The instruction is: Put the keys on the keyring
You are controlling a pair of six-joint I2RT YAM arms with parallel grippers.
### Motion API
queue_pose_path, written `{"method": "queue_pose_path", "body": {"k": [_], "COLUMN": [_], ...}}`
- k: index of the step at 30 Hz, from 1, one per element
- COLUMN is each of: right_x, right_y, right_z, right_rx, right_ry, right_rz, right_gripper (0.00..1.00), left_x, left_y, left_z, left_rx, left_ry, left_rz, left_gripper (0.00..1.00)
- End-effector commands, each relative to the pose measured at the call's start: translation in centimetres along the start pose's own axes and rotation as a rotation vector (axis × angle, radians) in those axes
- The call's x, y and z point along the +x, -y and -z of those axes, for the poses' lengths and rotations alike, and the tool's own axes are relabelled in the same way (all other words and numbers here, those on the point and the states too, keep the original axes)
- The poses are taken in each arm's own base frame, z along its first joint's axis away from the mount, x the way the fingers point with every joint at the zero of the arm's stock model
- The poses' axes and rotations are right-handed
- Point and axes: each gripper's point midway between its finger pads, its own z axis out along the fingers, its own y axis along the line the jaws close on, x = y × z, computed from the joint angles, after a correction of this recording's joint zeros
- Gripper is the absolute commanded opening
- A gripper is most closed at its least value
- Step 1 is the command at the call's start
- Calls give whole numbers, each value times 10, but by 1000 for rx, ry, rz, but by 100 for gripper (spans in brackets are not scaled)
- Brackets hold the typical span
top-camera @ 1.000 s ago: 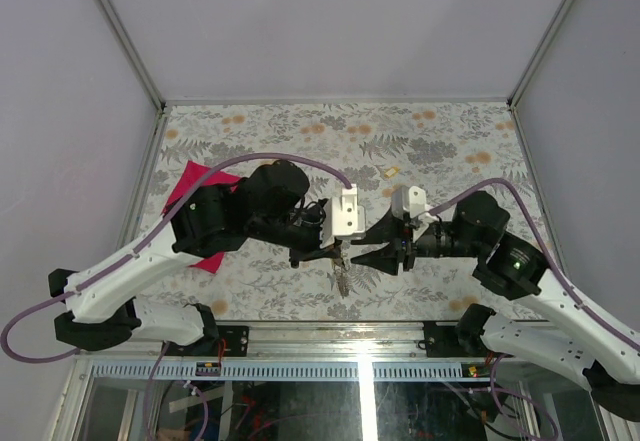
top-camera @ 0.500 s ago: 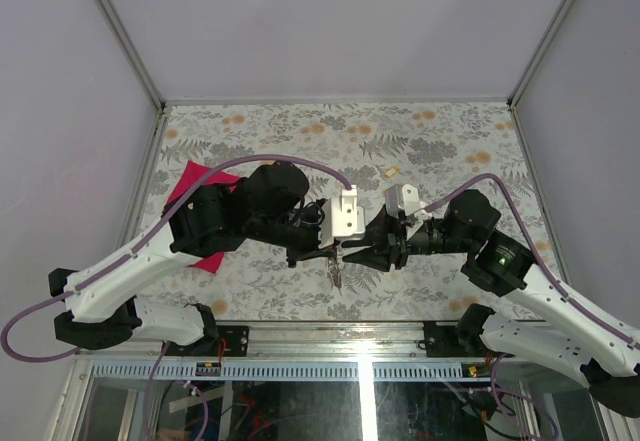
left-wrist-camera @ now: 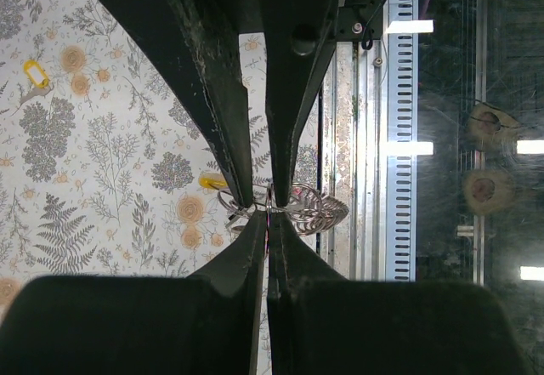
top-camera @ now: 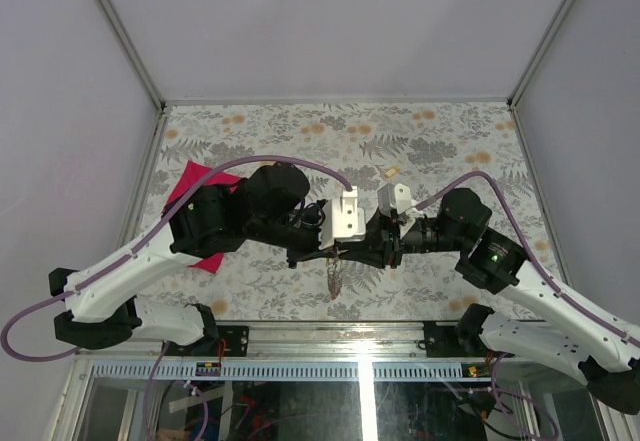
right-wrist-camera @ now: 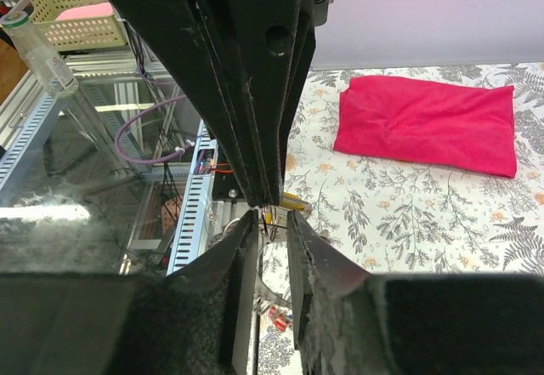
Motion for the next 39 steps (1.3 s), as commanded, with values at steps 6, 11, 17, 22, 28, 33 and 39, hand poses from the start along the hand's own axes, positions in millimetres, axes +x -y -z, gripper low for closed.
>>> {"method": "queue_pose_path", "body": {"k": [6,11,17,22,28,33,39], "right_x": [-7,-5,-9,-20,-43,-59,-73], "right_y": [2,2,2,0,-10,-23,-30], "right_z": [-2,-2,-2,2,15,22,26], "right_rx": [0,0,4,14,27,-6,-22], "right_ry": [26,23,32,65,127,170,206], "right_rz": [37,38,40,58,96,111,120], "right_gripper": [19,19,8,0,0,0,0], "left_x": [-17,-21,-22,-27,-41,-55,-63], "left_y": [-1,-1,1,0,6,13,21], "left_z": [8,12,12,15,28,45,52], "left_rx": [-20,-27,-23,-37,-49,-66,-48], "left_ry": [66,93,101,137,278,441,538], "left_rz": [-39,-43,-41,-42,-63,-84,-101], "left_gripper": [0,0,0,4,23,26,27]}}
